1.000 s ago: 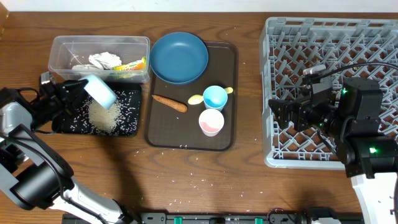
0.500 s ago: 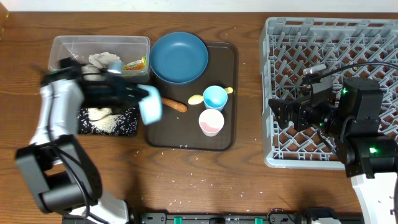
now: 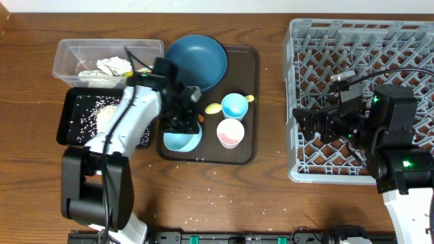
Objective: Sort waste into correct bins and load items into the dishwasher rack
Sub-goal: 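Set the emptied bowl back on the brown tray and grasp the pink cup, then lift the pink cup and hand it to the right gripper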
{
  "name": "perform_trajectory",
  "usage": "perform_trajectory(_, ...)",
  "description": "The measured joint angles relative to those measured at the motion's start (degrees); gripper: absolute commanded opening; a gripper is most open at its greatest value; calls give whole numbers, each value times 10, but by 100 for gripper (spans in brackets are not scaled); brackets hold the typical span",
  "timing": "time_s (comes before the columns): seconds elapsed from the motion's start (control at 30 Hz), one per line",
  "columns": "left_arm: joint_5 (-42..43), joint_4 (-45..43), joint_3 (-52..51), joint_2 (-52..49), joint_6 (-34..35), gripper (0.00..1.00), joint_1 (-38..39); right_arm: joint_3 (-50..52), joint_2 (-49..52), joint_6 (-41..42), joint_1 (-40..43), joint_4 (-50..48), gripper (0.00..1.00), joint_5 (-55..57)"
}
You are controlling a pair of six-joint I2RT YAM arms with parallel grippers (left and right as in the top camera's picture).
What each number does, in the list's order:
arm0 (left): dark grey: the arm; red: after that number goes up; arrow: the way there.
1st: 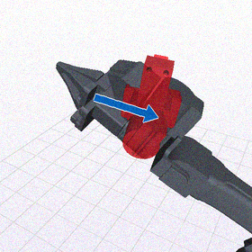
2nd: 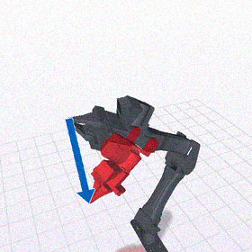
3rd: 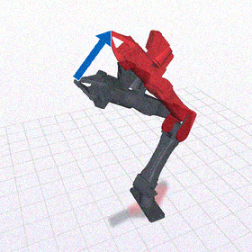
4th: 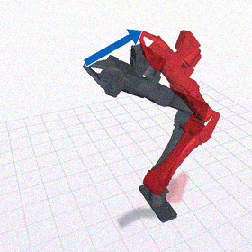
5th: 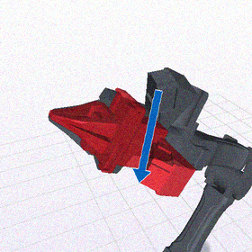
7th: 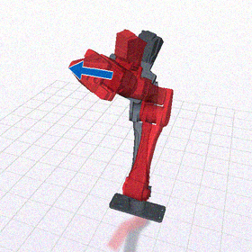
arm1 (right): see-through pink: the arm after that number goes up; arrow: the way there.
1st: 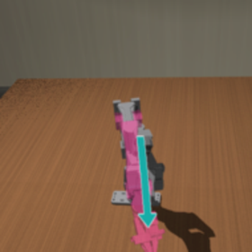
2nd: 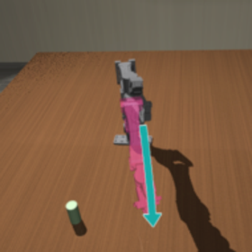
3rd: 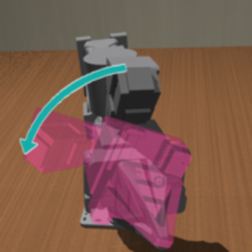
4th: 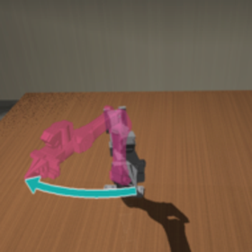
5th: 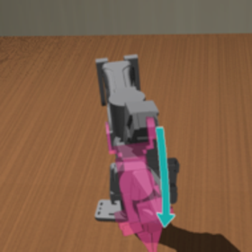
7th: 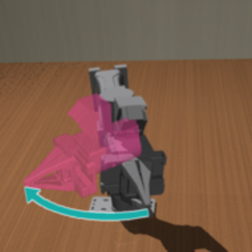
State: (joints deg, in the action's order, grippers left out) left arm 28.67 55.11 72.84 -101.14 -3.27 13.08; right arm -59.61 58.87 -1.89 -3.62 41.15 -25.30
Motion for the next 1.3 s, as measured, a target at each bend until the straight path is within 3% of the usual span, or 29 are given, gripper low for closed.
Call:
perform_trajectory(0.1, -22, -3, 0, 0, 5, 40, 22, 0, 0, 0, 0, 3, 99, 0)
perform_trajectory(0.4, -31, -17, 3, 0, 36, 58, 37, 0, 0, 0, 0, 6, 99, 0)
perform_trajectory(0.67, 3, -66, 15, 0, 47, 62, 47, 0, 0, 0, 0, 6, 99, 0)
perform_trajectory(0.83, -20, -76, 15, 0, 50, 61, 82, 0, 0, 0, 0, 6, 99, 0)
perform_trajectory(0.93, -55, -73, 15, 0, 60, 52, 107, 0, 0, 0, 0, 6, 99, 0)
perform_trajectory(1.13, -85, -77, 15, -6, 69, 15, 129, 0, 0, 0, 0, 11, 99, 0)
perform_trajectory(1.3, -95, -87, 15, -8, 78, 16, 136, 0, 0, 0, 0, 12, 99, 0)
